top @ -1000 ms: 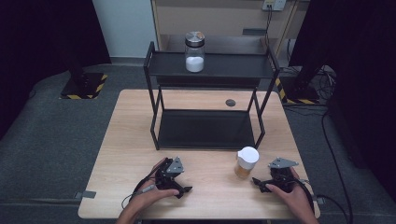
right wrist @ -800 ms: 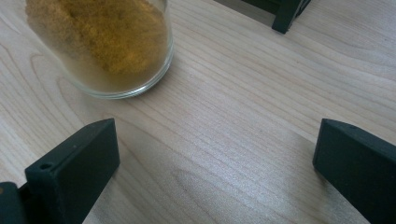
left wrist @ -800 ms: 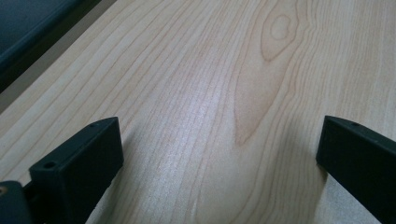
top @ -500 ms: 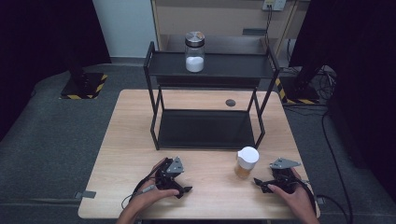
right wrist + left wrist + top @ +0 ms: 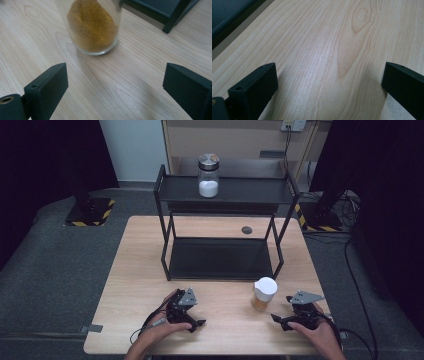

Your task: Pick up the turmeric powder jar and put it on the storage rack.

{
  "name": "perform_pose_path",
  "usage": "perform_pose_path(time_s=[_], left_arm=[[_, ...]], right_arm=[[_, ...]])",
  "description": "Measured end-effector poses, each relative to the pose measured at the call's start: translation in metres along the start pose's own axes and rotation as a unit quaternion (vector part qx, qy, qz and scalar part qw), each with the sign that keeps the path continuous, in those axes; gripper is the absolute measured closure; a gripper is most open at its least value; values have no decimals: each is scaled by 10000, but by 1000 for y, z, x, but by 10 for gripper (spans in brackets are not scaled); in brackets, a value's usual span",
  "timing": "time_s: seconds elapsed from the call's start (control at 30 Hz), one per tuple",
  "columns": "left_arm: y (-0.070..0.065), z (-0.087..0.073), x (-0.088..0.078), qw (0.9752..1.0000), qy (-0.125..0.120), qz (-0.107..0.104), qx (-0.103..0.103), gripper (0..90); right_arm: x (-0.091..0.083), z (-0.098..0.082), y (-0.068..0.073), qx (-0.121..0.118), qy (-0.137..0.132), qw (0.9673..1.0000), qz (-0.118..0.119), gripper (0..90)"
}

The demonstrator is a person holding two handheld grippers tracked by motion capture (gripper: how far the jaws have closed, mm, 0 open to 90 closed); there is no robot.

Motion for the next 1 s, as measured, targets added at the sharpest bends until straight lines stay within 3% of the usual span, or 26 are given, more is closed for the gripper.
perform_pose_path(time_s=[0.47, 1.0], left_arm=[[0, 0, 0, 10000, -1, 2, -3, 0], [0, 0, 0, 10000, 0, 6, -4, 0]], right_arm=[[8, 6, 8, -156, -208, 9995, 161, 72], [13, 11, 8, -68, -466, 9986, 246, 99]])
Point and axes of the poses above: each handheld gripper's, and its own axes: x roughly forward along the jaws, z roughly out of its top, y roughly to its left, the point moved 8 cm from there along x, roughly forward along the jaws, and after that the axes turned 1 degree about y, right-handed, at the moved point
